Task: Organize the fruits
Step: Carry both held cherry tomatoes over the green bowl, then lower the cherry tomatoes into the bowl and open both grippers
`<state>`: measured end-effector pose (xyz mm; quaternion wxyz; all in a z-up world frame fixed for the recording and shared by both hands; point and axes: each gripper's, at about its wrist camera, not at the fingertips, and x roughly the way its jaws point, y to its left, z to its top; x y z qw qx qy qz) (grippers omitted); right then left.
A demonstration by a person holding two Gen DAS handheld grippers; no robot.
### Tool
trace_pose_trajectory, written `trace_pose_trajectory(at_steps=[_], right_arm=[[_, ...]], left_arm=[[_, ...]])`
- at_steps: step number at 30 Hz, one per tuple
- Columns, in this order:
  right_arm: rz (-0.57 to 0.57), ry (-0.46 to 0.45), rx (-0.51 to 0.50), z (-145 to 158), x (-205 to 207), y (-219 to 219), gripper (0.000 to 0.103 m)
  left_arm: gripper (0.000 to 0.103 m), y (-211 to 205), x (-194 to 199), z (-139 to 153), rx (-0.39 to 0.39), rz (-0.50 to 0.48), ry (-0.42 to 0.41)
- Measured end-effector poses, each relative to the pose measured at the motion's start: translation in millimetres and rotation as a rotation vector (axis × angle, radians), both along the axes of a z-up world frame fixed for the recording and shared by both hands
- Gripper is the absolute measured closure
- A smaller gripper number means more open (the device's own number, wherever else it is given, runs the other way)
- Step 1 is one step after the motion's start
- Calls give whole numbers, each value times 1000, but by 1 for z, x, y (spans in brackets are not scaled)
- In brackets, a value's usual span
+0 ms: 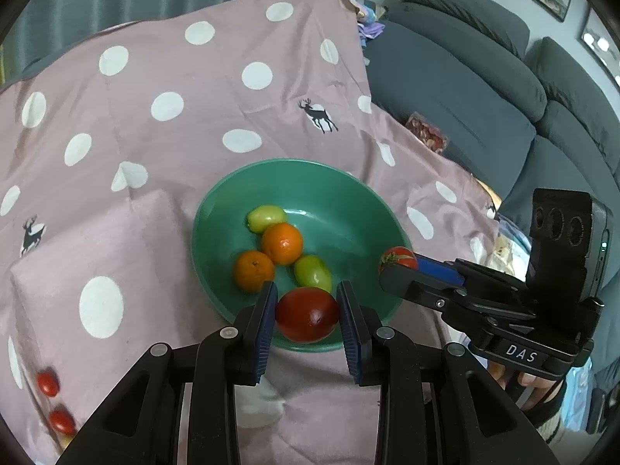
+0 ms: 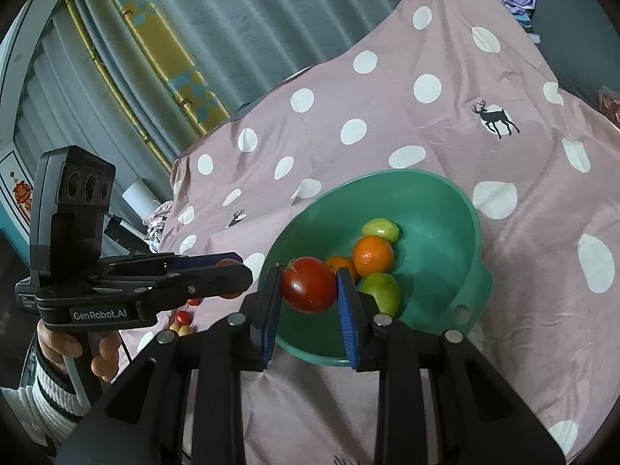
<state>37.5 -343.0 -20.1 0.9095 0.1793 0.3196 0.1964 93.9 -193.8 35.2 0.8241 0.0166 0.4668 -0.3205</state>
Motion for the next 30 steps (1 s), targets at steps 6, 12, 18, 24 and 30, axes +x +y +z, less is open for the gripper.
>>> trace_pose_trajectory(at_steps=[6, 12, 18, 24, 30], right_arm=[[-10, 10, -5, -5, 2, -3, 74], [-18, 17, -15, -7, 4, -5, 74], [-18, 21, -29, -9, 6, -5, 74], [-27, 22, -48, -9, 7, -5, 74], [-29, 26, -52, -11, 5, -4, 73]], left_arm=[[71, -9, 7, -10, 27, -7, 13], [71, -19, 11, -19, 59, -23, 15], [71, -24, 14, -26, 80, -29, 25], [71, -27, 15, -30, 104, -34, 21], [71, -30, 14, -33, 124, -34, 11]])
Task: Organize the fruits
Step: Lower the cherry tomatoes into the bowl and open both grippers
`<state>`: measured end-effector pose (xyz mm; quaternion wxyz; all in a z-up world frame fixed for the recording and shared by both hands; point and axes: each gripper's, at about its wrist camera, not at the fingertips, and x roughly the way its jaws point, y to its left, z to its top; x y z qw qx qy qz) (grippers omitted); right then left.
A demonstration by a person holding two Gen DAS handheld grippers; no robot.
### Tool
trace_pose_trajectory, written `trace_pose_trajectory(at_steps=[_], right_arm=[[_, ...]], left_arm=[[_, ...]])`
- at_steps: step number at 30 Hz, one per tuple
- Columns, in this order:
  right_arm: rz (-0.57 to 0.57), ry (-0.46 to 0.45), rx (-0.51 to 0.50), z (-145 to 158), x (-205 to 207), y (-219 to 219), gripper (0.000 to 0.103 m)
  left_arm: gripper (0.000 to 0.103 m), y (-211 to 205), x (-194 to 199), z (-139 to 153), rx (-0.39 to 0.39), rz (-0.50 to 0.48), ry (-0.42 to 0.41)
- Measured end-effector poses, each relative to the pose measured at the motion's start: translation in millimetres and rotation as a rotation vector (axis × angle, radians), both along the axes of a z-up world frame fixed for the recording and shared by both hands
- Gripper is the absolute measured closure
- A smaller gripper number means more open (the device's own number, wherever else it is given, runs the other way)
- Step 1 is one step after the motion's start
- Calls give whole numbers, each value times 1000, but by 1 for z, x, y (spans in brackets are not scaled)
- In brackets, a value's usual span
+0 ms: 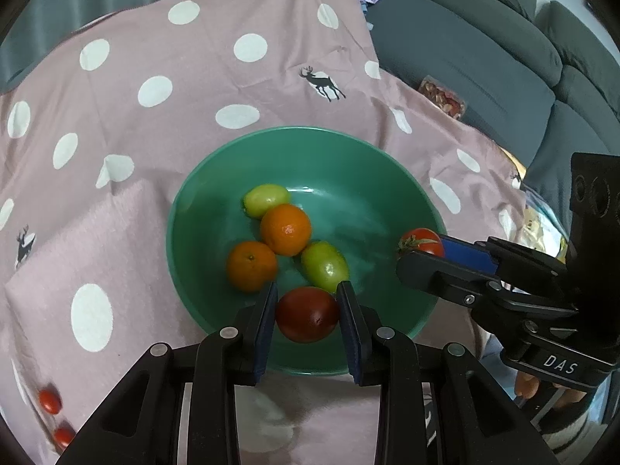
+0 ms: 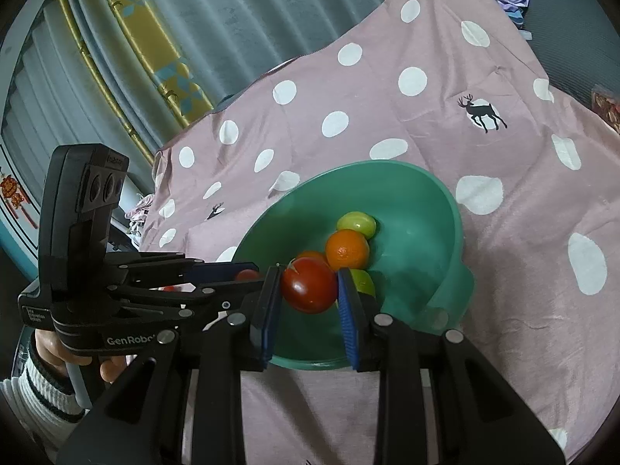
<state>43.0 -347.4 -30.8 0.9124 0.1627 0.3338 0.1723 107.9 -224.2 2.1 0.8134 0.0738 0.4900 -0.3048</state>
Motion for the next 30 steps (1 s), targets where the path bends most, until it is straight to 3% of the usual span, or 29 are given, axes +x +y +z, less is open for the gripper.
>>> trace_pose_trajectory(at_steps=[12, 17, 21, 26, 28, 30], right_arm=[[-9, -6, -9, 2, -3, 0, 72], [-28, -5, 1, 4, -5, -3, 63], [-30, -11, 5, 7, -12, -2, 56], [-23, -22, 17, 13, -23, 4, 45], [-14, -26, 19, 15, -28, 9, 41], [2, -27, 20, 17, -30, 14, 37]], left_arm=[[71, 3, -1, 2, -10, 11, -6], [71, 9, -5, 7, -8, 33, -24], [50, 20, -13, 12, 4, 65, -53], [46, 40, -29, 16, 22, 109, -80], [33, 48, -36, 17, 31, 132, -93], [31, 61, -43, 19, 40, 164, -111]])
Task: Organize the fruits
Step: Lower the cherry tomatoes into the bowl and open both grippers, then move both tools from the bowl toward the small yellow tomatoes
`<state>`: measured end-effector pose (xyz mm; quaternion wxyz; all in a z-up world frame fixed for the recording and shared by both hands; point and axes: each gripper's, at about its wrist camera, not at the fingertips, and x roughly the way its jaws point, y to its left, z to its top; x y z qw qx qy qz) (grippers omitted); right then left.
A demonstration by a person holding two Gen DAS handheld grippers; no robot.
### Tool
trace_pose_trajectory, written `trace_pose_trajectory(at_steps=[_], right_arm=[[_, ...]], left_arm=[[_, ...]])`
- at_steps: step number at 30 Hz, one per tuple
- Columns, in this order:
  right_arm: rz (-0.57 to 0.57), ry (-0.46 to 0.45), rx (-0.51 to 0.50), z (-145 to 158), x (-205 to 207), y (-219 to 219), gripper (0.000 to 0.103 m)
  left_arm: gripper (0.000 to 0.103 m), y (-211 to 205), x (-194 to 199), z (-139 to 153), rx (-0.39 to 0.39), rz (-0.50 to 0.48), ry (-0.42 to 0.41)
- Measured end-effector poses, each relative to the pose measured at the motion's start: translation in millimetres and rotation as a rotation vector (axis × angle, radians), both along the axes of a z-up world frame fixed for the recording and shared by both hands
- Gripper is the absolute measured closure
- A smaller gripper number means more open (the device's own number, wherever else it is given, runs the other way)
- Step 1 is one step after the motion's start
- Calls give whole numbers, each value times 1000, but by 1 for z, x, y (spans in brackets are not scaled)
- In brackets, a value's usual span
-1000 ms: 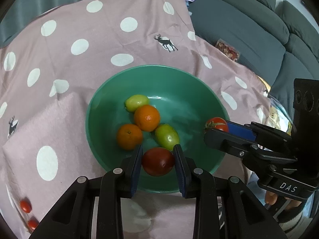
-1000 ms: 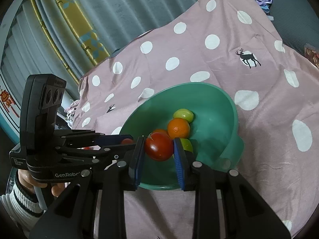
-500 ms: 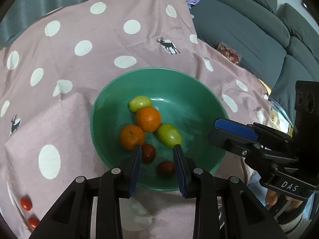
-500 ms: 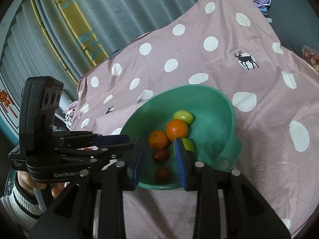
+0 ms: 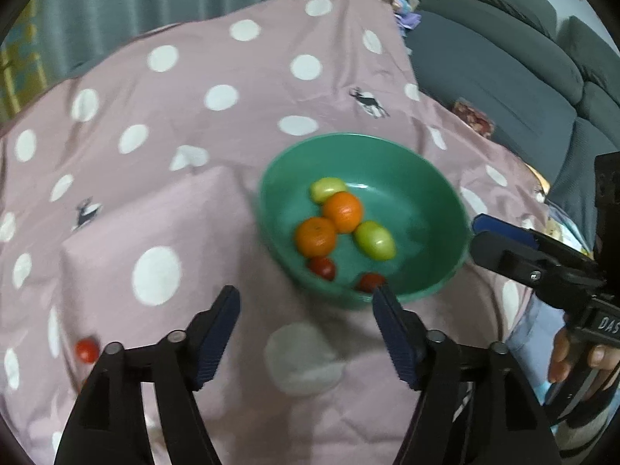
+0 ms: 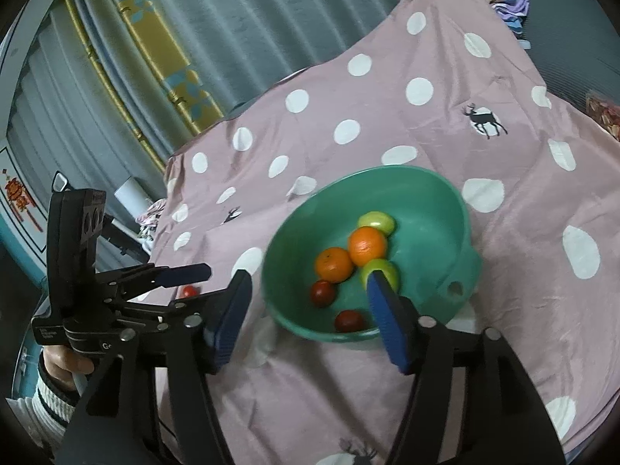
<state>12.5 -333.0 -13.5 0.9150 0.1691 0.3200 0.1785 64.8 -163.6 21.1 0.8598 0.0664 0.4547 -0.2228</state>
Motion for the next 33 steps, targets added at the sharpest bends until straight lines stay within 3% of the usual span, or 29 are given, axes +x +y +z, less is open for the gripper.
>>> trace_pose_trajectory(at_steps=[4, 14, 21, 27, 33], right_arm=[[25, 4, 5, 3, -5, 14, 30], [100, 24, -18, 3, -10, 52, 28], [161, 72, -35, -6, -10, 73, 22], [201, 98, -34, -14, -10, 89, 22], [237, 125, -34, -25, -7, 104, 22]], left_arm=[[22, 21, -11, 1, 17, 61, -18], [21, 66, -37, -1, 12, 173, -28], [14, 112, -48, -9, -96, 222, 45], [14, 183, -67, -15, -195, 367, 83], [14, 240, -100, -25, -222, 482, 89]])
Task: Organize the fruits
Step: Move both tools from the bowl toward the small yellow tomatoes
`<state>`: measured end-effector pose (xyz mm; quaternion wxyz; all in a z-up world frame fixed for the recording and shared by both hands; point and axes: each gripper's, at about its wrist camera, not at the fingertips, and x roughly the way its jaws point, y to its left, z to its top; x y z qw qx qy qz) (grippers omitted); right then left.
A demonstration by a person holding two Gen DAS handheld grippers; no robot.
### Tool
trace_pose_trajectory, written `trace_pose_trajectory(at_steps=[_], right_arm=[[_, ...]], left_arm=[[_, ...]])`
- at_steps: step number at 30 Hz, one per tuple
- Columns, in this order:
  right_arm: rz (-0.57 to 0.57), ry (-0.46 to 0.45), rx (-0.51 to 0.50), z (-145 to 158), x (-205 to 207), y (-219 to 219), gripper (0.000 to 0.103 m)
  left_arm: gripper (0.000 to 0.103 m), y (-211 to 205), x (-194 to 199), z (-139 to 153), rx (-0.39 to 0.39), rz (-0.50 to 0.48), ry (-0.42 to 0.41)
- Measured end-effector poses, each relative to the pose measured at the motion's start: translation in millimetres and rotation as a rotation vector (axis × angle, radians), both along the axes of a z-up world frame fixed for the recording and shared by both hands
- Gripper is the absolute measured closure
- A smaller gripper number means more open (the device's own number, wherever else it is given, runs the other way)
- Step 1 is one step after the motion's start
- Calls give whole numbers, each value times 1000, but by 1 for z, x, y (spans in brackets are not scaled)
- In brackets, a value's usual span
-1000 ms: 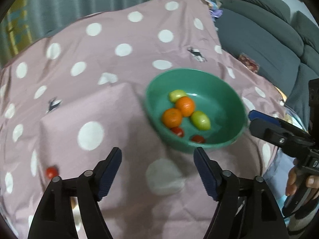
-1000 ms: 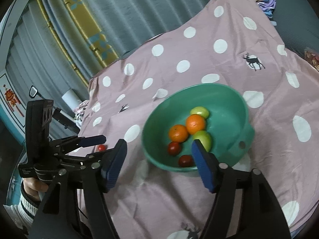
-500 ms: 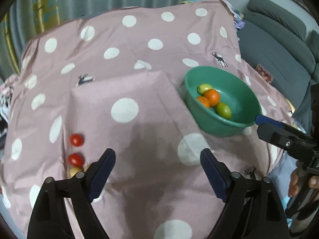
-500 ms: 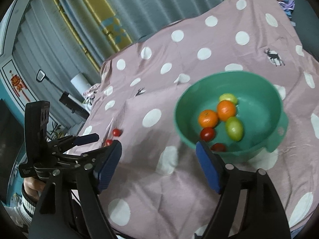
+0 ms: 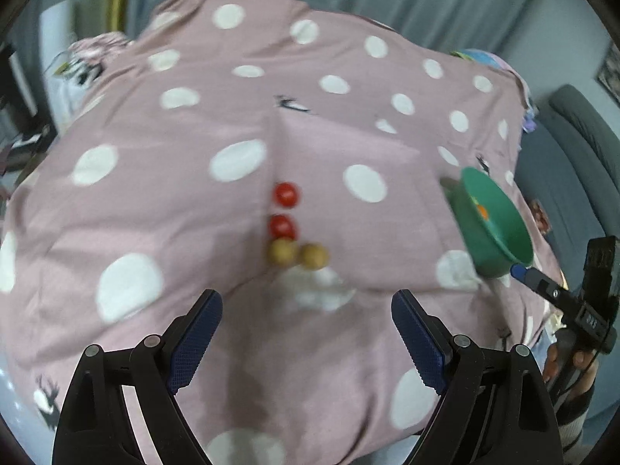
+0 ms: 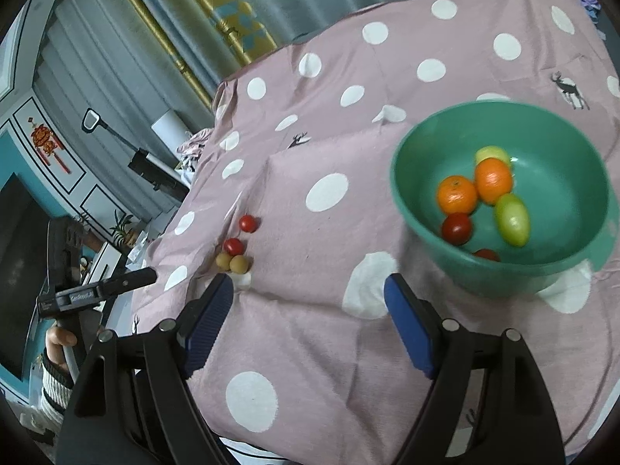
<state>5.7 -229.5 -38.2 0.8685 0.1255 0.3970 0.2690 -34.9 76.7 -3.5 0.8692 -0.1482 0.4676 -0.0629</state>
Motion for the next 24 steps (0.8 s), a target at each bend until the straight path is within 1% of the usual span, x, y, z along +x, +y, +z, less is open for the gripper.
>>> trace_pose_trajectory(at_steps=[2, 5, 13, 18, 20, 24], right_arm=[[13, 15, -7, -4, 4, 7, 22], [36, 26, -19, -6, 7, 18, 22], [127, 59, -104, -16, 16, 64, 22], [184, 56, -168, -23, 22, 94, 22], [202, 58, -185, -27, 27, 107, 22], [244, 59, -194, -34, 35, 129, 24]], left_arm=[[14, 8, -11, -5, -1, 10, 3], [14, 10, -16, -14, -15, -3, 8], [14, 3, -6, -21, -23, -66, -19], [14, 1, 3, -26, -31, -102, -32], [14, 1, 7, -26, -37, -114, -49], [14, 4, 14, -26, -85, -136, -65]])
